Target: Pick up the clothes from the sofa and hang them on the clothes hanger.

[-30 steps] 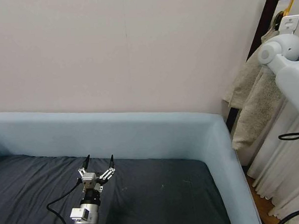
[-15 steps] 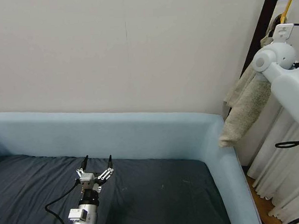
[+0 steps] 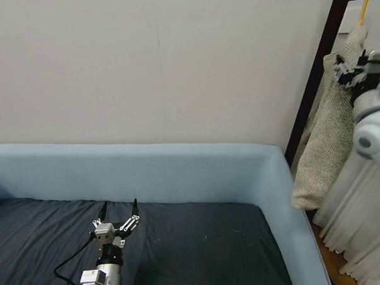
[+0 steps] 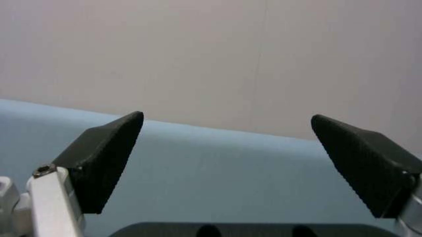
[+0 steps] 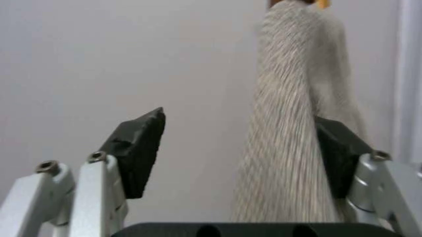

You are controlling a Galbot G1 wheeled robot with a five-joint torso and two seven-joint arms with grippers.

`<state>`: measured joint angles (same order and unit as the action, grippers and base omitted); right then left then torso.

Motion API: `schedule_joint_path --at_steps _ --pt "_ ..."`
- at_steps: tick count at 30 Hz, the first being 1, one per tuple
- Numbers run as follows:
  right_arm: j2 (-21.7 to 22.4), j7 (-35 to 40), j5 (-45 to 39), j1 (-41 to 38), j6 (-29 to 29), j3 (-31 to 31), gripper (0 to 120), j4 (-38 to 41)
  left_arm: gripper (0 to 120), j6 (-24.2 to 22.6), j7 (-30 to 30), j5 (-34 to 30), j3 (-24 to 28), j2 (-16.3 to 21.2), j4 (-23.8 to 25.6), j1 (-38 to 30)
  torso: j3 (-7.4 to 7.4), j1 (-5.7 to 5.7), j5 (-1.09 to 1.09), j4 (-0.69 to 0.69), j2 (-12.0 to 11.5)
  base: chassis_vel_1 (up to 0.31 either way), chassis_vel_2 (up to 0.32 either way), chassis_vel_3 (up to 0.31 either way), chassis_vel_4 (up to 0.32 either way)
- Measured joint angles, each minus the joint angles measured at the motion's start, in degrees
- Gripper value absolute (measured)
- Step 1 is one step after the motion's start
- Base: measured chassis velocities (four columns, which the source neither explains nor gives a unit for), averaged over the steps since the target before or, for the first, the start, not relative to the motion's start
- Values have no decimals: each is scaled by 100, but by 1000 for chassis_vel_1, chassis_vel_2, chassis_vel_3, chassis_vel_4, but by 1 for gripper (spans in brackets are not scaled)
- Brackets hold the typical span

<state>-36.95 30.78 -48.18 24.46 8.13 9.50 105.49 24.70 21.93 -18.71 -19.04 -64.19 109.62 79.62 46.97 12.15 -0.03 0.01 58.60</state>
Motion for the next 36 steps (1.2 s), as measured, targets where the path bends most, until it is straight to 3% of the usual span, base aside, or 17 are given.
schedule_joint_path --at_steps 2,5,6,8,11,12,13,16,21,25,36 --pt "-65 -19 73 377 -36 175 79 295 100 2 9 0 -16 -61 36 35 0 0 -2 0 0 0 0 0 0" --pt "-355 -165 590 1582 -247 986 92 1020 100 -13 -32 -55 -62 -211 153 132 -1 0 -1 -8 0 0 0 0 0" --pt "-355 -165 590 1582 -247 986 92 1020 100 -13 -32 -55 -62 -211 153 132 -1 0 -1 -8 0 0 0 0 0" --pt "-604 -400 1197 2429 -582 1465 98 1211 100 -10 -120 -64 -102 -301 174 188 -2 -1 -3 -13 1 0 0 0 0" --pt "-1069 -697 2249 3476 -1074 1974 100 1222 100 21 -235 -72 -156 -436 176 247 -2 -1 2 -12 0 0 0 0 0" --pt "-1069 -697 2249 3476 -1074 1974 100 1222 100 21 -235 -72 -156 -436 176 247 -2 -1 2 -12 0 0 0 0 0" --pt "-1254 -781 2577 3830 -1260 2104 100 1195 100 41 -321 -72 -182 -498 176 278 -2 0 -6 -9 1 0 0 0 0" --pt "-1678 -1113 2883 4715 -1750 2153 100 1110 100 53 -421 103 -276 -654 191 386 -1 0 1 -9 0 0 0 0 0" --pt "-2098 -1934 2970 5589 -2534 2080 100 866 100 177 -425 504 -480 -853 181 582 -1 -1 -1 -9 0 0 0 0 0" --pt "-2306 -2153 3211 6015 -2862 2067 100 762 100 328 -462 682 -668 -988 214 803 -1 0 -1 -9 0 0 0 0 0" --pt "-2912 -1737 3850 6935 -2791 2064 100 1131 100 489 -374 1434 -531 -1578 606 1684 -1 0 -2 -8 1 0 0 0 0"
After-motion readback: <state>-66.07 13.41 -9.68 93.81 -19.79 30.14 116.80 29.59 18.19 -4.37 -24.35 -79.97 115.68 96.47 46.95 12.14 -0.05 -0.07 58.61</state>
